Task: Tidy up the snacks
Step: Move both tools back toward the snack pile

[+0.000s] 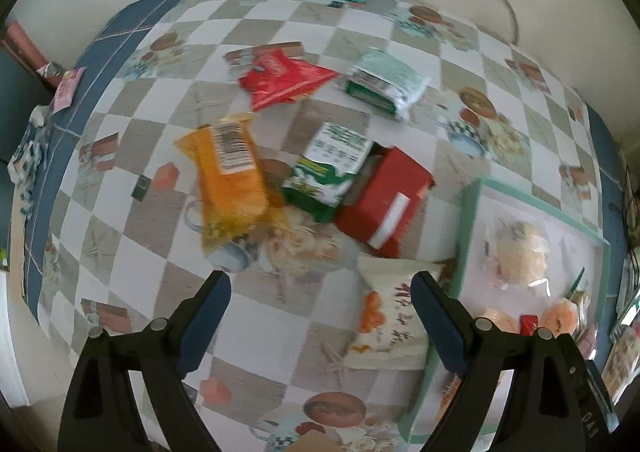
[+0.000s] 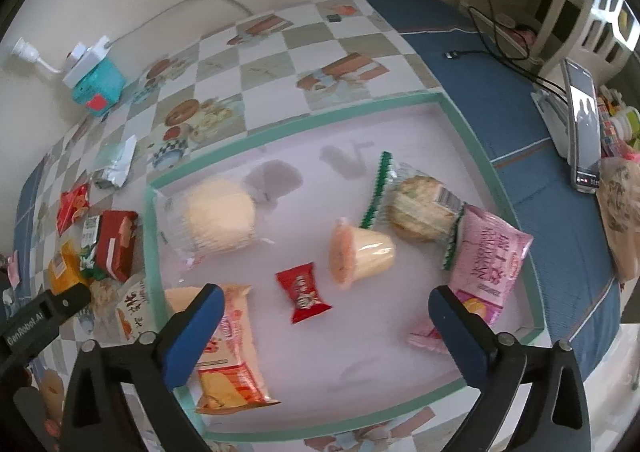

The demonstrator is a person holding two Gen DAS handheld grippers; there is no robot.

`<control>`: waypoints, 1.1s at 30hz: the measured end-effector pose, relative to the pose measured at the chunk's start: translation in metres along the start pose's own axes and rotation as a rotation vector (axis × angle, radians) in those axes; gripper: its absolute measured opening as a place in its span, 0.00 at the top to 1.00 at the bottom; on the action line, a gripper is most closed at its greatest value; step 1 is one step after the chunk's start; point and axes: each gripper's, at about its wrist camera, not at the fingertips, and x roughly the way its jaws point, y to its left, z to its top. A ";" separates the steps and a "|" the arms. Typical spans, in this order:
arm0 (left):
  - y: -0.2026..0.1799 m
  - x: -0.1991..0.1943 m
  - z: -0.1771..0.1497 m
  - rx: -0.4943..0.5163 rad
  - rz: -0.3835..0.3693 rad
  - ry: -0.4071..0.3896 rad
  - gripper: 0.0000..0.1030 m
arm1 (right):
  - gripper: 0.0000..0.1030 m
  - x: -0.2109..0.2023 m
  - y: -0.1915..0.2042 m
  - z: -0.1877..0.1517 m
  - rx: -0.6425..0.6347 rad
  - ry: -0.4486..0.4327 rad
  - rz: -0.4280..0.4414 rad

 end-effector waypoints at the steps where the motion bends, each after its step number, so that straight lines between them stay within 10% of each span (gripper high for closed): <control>1: 0.005 0.000 0.001 -0.010 0.000 0.000 0.11 | 0.00 0.000 0.003 0.000 -0.004 0.000 0.001; 33: 0.132 0.022 0.015 -0.254 -0.006 0.055 0.10 | 0.00 0.004 0.159 -0.038 -0.279 0.014 0.149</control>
